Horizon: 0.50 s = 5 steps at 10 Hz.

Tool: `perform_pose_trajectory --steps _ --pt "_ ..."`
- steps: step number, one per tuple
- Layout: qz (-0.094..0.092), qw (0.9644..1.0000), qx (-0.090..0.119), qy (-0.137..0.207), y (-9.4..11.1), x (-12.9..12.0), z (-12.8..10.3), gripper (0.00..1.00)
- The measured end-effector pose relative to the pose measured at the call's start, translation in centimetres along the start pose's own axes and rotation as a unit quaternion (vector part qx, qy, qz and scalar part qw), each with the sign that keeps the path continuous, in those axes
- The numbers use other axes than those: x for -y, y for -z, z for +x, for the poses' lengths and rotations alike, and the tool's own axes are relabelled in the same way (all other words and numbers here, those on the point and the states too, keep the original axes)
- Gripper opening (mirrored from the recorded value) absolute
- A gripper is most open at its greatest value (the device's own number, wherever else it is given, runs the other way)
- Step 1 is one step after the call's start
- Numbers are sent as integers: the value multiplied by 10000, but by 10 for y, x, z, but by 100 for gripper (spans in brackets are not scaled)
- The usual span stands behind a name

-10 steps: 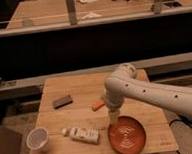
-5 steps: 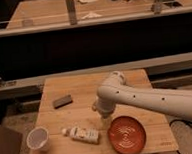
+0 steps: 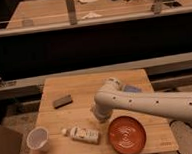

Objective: Place the bottle in the ceramic bowl

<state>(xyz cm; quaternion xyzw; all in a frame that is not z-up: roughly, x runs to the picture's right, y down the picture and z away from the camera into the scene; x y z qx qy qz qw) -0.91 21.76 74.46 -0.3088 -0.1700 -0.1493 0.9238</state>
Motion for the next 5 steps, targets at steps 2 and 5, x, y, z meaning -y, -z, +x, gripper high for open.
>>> perform_pose_trajectory --steps 2,5 --pt "-62 10000 14 36 -10 -4 -4 80" --pt "-138 9999 50 72 -29 -6 -11 80"
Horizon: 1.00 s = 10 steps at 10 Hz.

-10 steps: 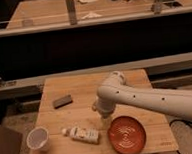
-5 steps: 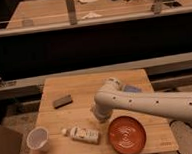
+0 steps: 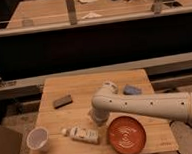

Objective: Place the bottle in the ceramic bowl

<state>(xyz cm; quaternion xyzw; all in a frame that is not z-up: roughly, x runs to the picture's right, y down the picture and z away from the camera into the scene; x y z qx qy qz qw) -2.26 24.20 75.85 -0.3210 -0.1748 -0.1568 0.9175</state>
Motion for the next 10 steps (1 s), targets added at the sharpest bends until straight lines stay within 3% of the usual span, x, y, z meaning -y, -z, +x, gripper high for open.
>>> perform_pose_trajectory --steps 4,7,10 --pt "-44 9999 5 112 -4 -2 -6 80" --pt "-99 9998 20 182 -23 -2 -10 80" --pt "-148 9996 12 248 -28 -4 -13 80"
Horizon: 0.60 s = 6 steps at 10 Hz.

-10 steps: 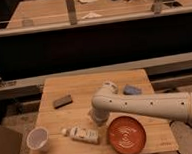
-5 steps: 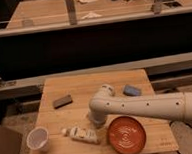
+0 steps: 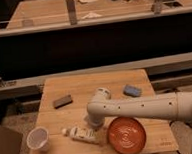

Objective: Place the bottle in the ceramic bowl

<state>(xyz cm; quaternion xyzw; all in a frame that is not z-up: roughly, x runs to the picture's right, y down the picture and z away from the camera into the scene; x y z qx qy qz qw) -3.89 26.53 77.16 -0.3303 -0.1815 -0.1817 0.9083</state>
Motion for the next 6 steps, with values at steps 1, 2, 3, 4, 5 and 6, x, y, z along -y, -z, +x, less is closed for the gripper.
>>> perform_pose_trajectory --steps 1,2,3,4,5,6 --pt "-21 10000 8 51 -4 0 -1 80" --pt "-37 10000 31 61 -8 0 0 80" --pt "-41 10000 40 58 -11 0 1 75" --pt "-56 9999 53 71 -15 1 0 73" --pt "-66 9999 62 84 -17 0 -1 73" --pt "-75 9999 65 85 -19 0 -1 69"
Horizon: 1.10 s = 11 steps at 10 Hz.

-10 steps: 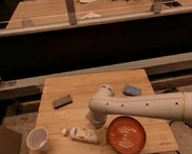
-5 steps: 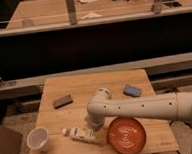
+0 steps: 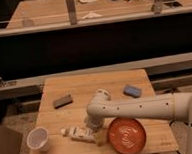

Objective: Place the bottle in the ceramic bowl

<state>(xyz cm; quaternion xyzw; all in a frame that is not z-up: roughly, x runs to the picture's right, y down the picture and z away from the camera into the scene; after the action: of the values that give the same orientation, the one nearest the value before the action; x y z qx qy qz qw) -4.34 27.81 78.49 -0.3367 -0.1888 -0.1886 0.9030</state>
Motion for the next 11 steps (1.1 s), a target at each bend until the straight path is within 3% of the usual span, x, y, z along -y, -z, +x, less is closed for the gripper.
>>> perform_pose_trajectory --steps 5,6,7,11 --pt "-97 9999 31 53 -7 0 -4 12" --pt "-95 9999 23 52 -7 0 -5 5" --pt "-97 9999 13 74 -5 0 -7 1" --pt "-103 9999 1 92 -2 -1 -10 1"
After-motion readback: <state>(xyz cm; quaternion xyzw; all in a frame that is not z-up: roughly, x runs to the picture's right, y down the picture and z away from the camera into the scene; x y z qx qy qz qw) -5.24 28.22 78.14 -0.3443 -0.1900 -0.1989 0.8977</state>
